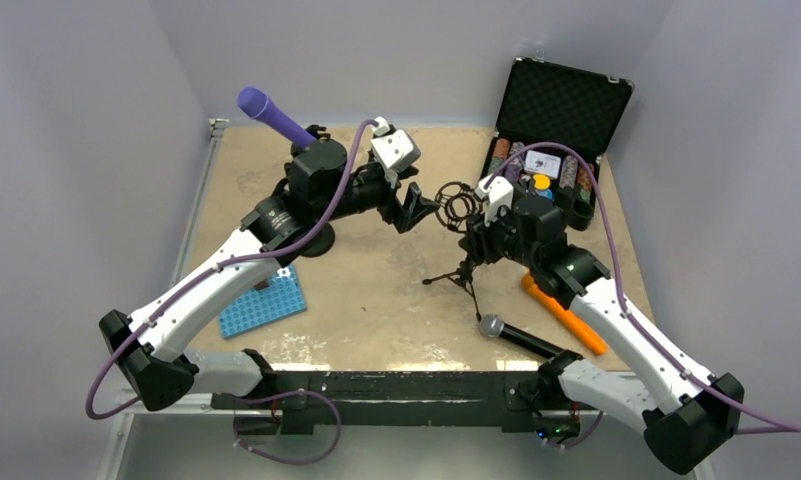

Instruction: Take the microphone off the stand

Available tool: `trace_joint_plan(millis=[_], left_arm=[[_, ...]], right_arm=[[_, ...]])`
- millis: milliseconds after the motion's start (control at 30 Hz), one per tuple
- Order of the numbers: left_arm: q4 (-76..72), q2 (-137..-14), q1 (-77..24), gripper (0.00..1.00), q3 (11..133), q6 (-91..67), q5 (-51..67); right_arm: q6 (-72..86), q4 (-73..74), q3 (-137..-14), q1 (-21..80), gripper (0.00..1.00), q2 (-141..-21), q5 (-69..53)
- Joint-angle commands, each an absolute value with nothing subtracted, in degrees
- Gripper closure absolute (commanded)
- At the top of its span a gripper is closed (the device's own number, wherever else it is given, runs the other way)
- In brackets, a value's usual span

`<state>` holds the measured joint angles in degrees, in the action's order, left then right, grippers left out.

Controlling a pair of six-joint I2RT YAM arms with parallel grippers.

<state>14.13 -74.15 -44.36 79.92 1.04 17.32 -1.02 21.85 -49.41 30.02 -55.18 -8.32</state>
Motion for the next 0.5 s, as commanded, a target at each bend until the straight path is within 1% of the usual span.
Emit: trace_joint_plan(millis=[0,233,467], left_arm=[[15.6,-73.6,-44.2,0.21,80.5,2.2,19.4],[15.5,-73.7,-44.2,0.21,80.7,2.2,19.7],[16.2,-73.8,-44.2,0.21,81.1,2.7,19.7]], right_arm=[[-1.1,15.5,-54.0,29.1,1.00,-55.9,-2.8],[-0.4,12.9,-55.5,28.7,1.00,-57.4,-4.8],[-3.8,6.4,-56.9,28.5,1.00,-60.2,-4.2]])
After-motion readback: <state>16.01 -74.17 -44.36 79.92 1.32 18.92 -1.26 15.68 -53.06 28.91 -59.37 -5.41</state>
